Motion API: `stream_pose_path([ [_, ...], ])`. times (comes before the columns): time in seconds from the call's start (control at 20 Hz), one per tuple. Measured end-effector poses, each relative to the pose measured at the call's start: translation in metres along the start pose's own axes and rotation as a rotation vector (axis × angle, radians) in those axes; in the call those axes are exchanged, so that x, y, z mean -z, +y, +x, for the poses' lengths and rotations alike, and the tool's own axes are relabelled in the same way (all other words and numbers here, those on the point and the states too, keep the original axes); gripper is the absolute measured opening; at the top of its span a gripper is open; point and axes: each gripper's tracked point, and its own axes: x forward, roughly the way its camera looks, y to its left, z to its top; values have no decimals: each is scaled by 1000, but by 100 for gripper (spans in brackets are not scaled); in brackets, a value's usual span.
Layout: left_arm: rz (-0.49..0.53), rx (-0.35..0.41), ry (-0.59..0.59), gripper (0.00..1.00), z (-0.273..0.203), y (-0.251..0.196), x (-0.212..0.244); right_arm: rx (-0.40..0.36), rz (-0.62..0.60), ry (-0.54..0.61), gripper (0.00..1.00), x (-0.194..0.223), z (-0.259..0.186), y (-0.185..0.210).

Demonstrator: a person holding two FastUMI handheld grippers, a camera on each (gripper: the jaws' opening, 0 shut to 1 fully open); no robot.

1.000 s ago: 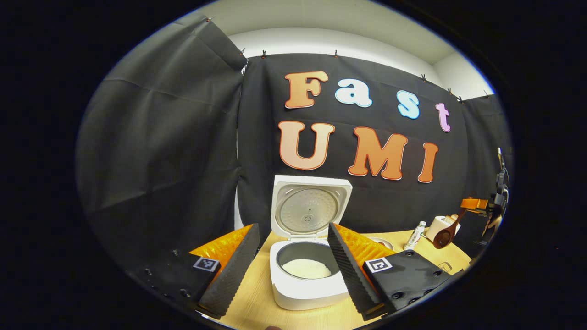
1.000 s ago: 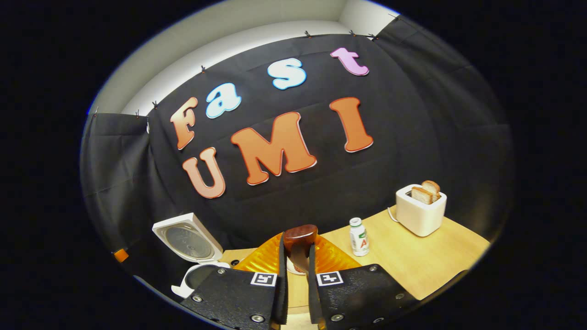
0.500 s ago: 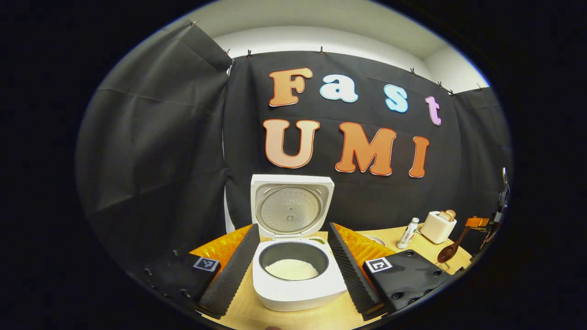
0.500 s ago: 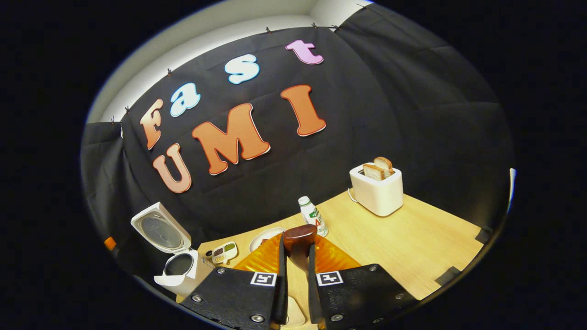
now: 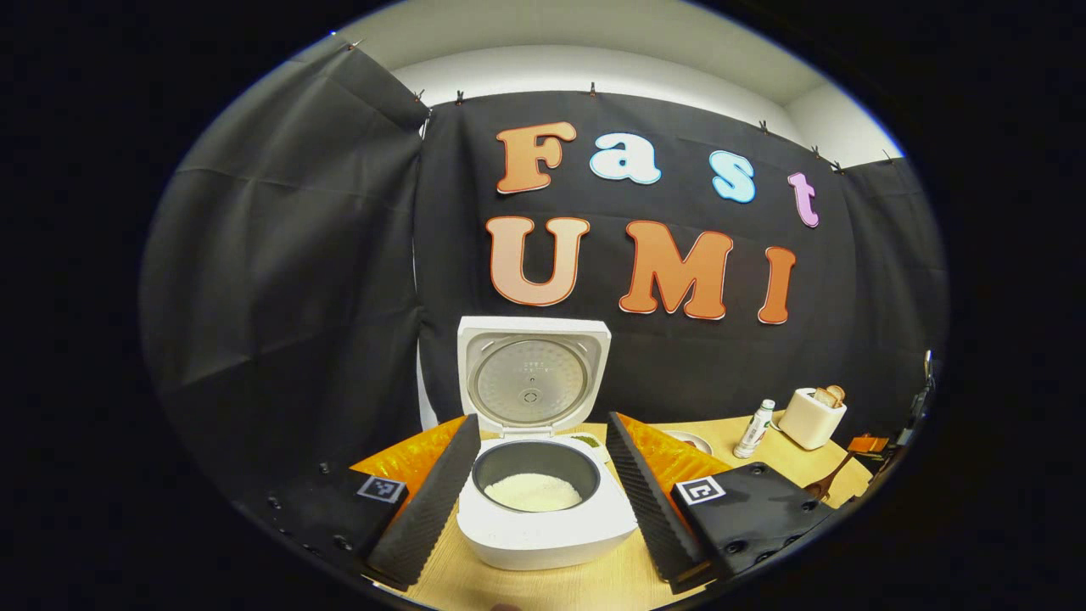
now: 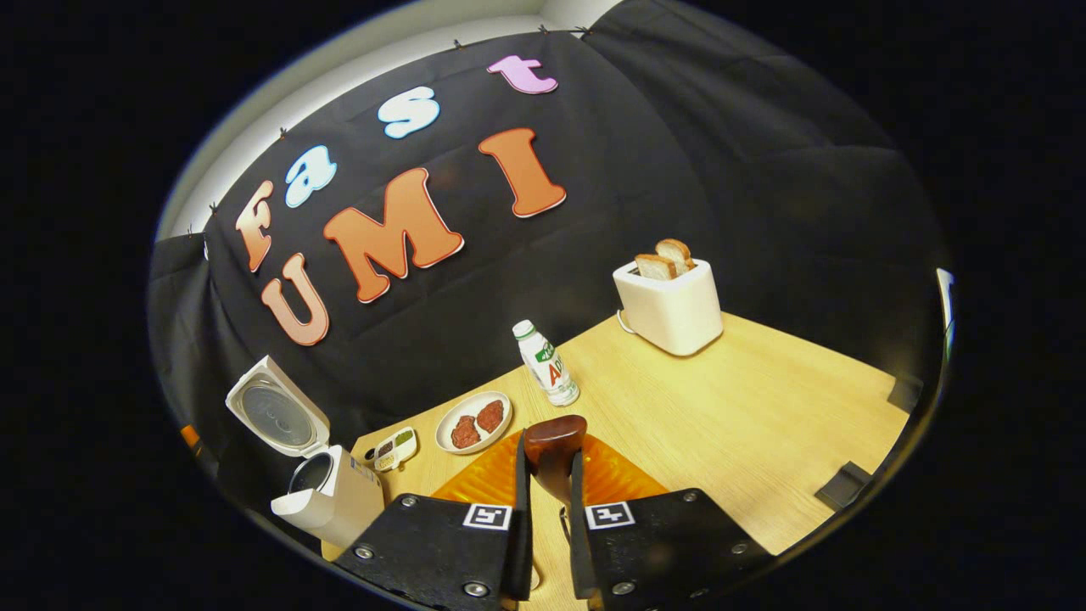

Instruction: Close the left gripper, press the button to open the rice cooker; take a wooden spoon from the chopstick holder with the right hand, scoop a spoonful of rice and pour it into the rice cooker, then put the wooden spoon back into the chopstick holder.

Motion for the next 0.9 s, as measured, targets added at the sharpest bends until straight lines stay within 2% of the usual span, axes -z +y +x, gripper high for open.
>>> stream_pose_path([
  [0.25,25,-16,10,100,-7,1,1,7,13,32,19,21,1,-13],
  [0.4,31,-20,4,100,-10,0,-1,27,21,43,23,18,2,-22],
  [0.6,40,-16,8,100,-13,-7,-3,75,5,35,33,10,-4,-39],
  [0.65,38,-12,10,100,-13,-8,-4,89,-5,32,42,7,-4,-44],
  [0.7,37,-8,14,100,-14,-10,-5,100,-13,29,60,4,-6,-49],
  [0.85,49,-3,4,100,-15,-15,-13,138,-39,13,92,-6,-7,-64],
  [0.9,52,-5,-4,100,-16,-16,-18,158,-53,4,95,-10,-8,-70],
])
